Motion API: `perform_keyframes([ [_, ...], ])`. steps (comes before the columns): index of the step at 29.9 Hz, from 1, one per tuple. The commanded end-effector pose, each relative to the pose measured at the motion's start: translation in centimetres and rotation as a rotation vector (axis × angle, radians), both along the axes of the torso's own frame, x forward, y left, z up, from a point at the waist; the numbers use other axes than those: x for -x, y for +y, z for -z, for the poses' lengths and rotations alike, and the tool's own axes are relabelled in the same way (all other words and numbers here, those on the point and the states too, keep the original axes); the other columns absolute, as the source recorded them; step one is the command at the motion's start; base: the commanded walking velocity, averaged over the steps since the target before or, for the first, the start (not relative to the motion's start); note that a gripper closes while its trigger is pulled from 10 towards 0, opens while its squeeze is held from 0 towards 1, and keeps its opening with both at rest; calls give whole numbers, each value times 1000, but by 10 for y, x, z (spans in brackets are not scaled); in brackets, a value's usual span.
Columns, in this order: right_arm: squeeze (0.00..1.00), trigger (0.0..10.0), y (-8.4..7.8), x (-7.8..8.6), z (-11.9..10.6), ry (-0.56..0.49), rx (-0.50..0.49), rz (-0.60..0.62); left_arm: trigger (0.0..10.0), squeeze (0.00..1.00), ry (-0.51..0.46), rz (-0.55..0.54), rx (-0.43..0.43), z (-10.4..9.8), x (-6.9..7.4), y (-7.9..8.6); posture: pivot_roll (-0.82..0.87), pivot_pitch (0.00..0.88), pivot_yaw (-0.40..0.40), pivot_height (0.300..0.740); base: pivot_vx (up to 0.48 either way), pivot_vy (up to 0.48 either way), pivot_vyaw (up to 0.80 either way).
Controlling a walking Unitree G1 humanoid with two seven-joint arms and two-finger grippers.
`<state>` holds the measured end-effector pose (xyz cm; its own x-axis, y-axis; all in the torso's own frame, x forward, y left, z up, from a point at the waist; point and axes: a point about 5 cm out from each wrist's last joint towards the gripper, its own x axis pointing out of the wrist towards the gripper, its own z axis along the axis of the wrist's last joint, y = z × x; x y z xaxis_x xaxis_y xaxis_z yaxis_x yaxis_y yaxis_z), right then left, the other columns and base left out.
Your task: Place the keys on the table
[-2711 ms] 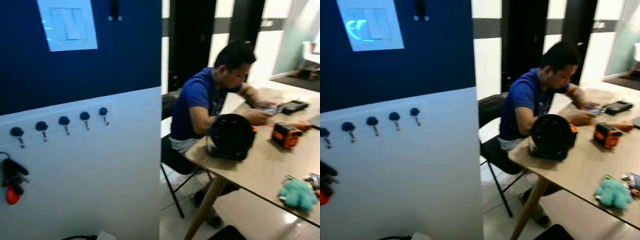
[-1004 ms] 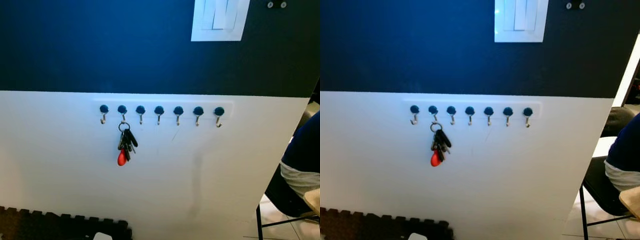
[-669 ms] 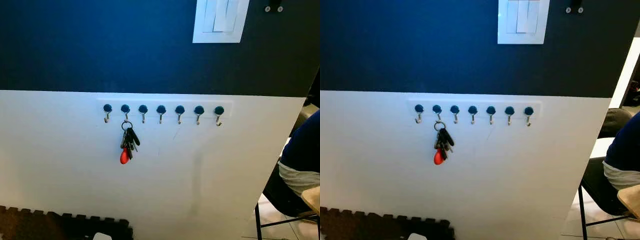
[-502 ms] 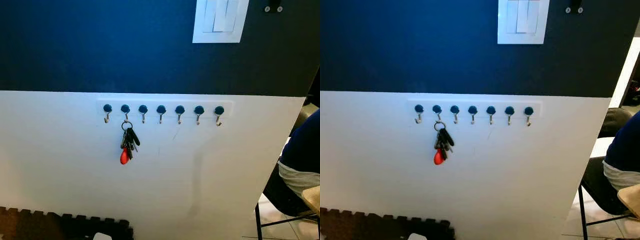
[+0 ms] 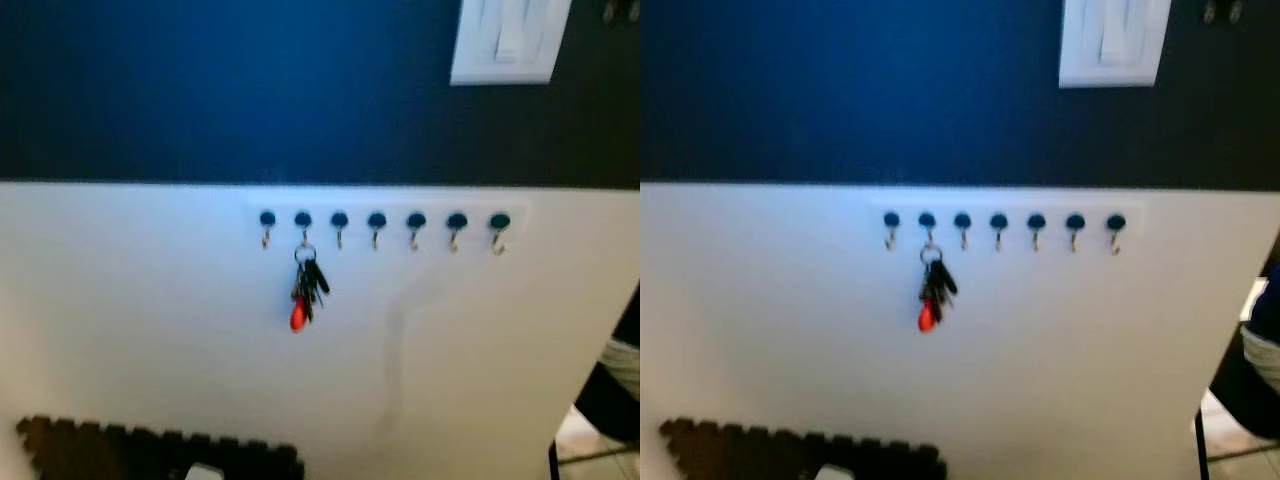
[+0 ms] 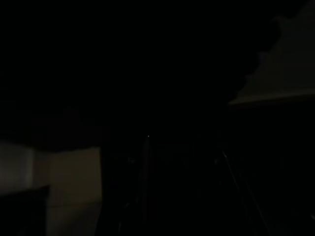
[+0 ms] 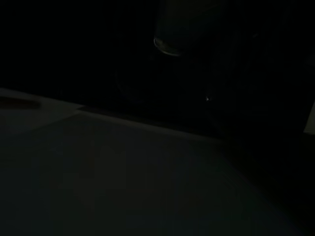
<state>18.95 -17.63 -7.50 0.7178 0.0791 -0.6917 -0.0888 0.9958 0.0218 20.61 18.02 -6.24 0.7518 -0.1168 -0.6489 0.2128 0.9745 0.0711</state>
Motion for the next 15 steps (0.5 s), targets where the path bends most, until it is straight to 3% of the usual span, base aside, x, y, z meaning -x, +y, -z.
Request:
perform_keyframes([
  [1,0,10000,4,4,3,14,-11,-2,10000,0,-1,2,-7,0,2,3,79,13,18,740,0,0,0],
  [6,0,10000,4,4,3,13,-11,-1,10000,0,2,47,-26,1,3,1,79,13,19,740,0,0,0],
  [15,0,10000,3,6,3,16,-12,5,10000,0,-2,56,-26,1,3,0,78,18,20,740,0,-367,0],
])
